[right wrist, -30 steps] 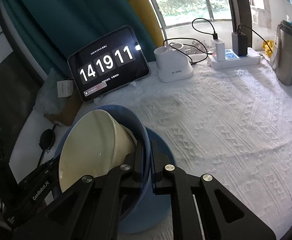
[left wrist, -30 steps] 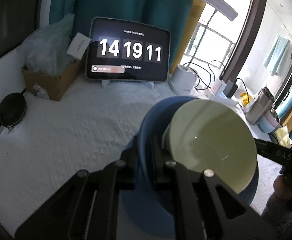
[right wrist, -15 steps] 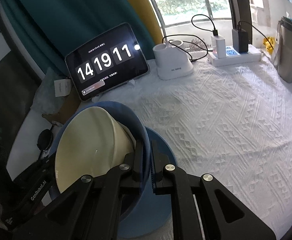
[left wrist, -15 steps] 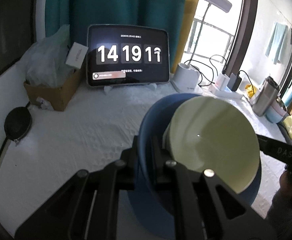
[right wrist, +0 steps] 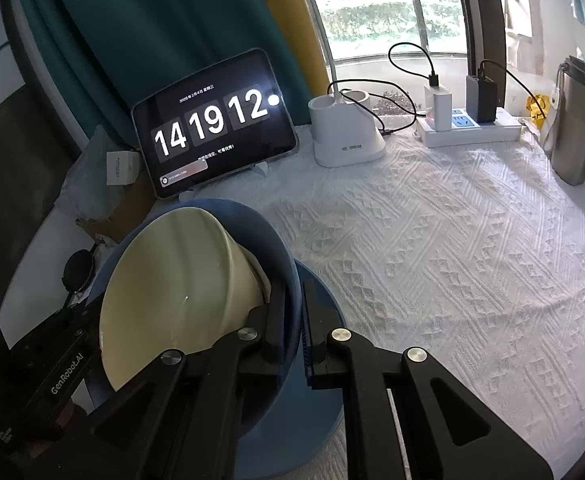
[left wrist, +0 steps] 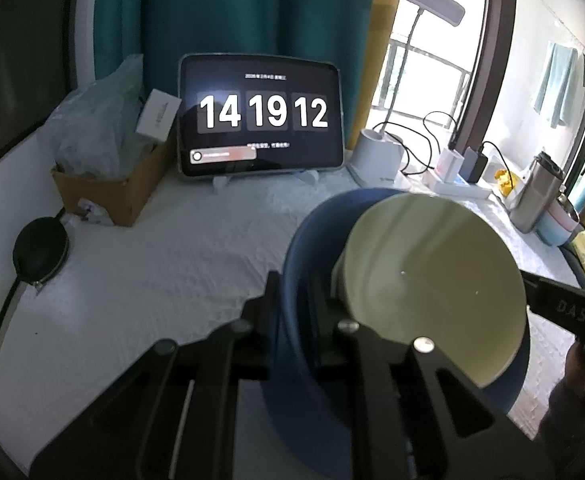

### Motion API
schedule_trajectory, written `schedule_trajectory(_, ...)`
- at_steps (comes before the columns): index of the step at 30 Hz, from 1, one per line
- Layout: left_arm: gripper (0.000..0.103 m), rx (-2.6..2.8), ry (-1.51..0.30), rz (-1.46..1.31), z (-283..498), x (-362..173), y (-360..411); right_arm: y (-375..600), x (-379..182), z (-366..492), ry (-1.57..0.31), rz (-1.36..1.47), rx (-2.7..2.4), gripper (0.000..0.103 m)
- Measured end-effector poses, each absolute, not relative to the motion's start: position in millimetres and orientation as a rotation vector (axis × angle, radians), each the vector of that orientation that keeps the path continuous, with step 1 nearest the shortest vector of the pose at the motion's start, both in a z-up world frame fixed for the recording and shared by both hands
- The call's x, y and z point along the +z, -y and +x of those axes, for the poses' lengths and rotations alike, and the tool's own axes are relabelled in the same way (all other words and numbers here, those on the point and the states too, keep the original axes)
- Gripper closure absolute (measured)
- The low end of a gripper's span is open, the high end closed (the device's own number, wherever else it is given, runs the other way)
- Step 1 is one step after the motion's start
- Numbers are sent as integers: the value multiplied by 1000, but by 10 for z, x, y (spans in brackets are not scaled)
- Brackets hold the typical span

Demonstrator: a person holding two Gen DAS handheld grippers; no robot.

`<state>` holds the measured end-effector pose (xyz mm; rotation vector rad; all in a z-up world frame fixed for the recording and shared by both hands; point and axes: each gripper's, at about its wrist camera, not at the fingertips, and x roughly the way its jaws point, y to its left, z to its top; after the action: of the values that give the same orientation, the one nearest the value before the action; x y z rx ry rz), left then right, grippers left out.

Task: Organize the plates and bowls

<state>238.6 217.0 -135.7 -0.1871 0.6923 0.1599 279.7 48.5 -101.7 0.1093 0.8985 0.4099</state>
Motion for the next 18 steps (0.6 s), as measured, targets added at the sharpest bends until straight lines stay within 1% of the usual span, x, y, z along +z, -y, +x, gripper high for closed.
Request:
schedule_trajectory(4,90,163,-709,-193,2402,-1348,-2174,-473,-1017,2801,-903,111,406,93)
schedule_trajectory(11,86,181,-733,-179,2412,-1323,-2158,-450,-1002,2782,-914,98,383,87)
schedule_trajectory(13,84,194,-720,-171,2389,-1298,-2150,-423,-971,2754,-892,98,368,82)
schedule_trajectory(15,82,209,-698,-165,2358,-1245,-2151,-402,-919,2722,-860,92,352,70)
schedule_trajectory(16,77,209,-693,-163,2351,-1230,-2152,-389,-892,2710,-847,90,348,67)
schedule_trajectory(17,65,200,-687,-162,2339,-1206,-2147,-371,-863,2696,-838,90,345,63)
schedule_trajectory(18,60,213,-679,-155,2320,-1181,-2140,-350,-850,2690,-834,93,346,58)
